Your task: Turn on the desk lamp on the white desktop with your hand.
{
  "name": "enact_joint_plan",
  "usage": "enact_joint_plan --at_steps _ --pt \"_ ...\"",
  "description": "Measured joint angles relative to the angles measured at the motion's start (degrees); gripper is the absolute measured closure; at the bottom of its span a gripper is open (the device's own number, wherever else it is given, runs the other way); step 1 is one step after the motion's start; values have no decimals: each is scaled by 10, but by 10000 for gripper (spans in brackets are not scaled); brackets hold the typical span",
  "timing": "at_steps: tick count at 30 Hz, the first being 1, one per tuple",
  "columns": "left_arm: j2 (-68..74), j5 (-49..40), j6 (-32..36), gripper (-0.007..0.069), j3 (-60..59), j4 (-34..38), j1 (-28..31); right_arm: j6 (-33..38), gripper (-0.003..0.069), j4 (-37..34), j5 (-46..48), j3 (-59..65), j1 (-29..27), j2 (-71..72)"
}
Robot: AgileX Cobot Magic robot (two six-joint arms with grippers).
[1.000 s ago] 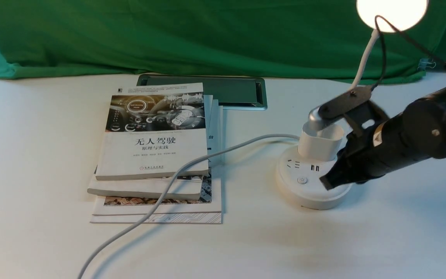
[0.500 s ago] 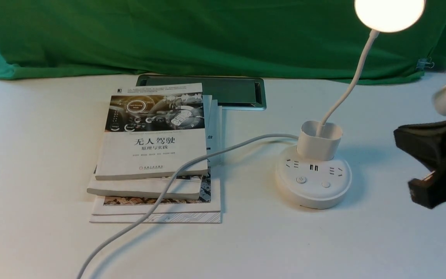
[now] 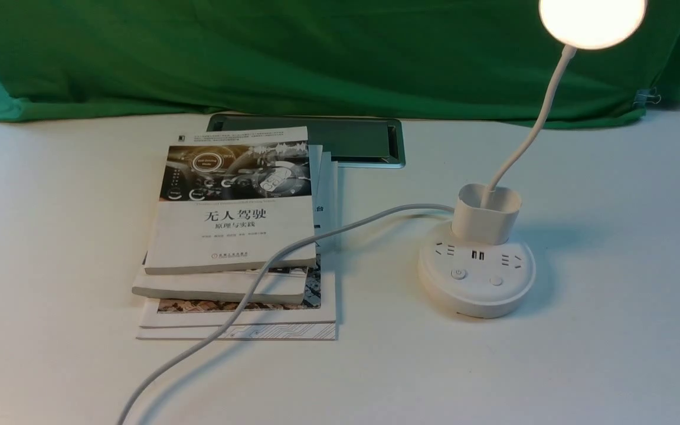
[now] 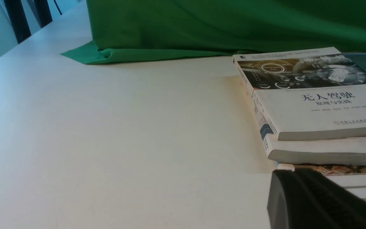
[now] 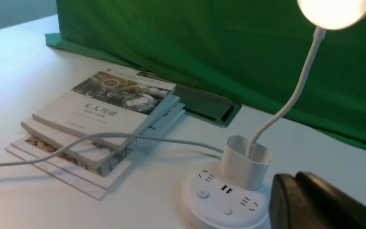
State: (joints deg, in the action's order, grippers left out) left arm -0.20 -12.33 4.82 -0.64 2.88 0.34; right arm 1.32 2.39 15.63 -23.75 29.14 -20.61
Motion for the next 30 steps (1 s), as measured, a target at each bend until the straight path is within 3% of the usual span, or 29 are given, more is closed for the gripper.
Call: enact_joint_plan --at_steps 9,12,16,20,22,26,30 --pt "0 1 0 603 0 0 0 -5 568 0 -29 55 -1 83" --pt "0 1 0 603 0 0 0 -24 564 0 -78 113 -20 118" --pt "0 1 0 603 0 0 0 -31 554 0 -148 182 -75 161" --pt "0 1 0 603 0 0 0 -32 545 0 -162 218 -143 189" --pt "0 1 0 603 0 0 0 -33 536 1 -165 237 -212 203" --pt "0 1 0 603 0 0 0 -34 527 2 -163 242 -293 204" --pt "0 1 0 603 0 0 0 -49 518 2 -119 243 -316 204"
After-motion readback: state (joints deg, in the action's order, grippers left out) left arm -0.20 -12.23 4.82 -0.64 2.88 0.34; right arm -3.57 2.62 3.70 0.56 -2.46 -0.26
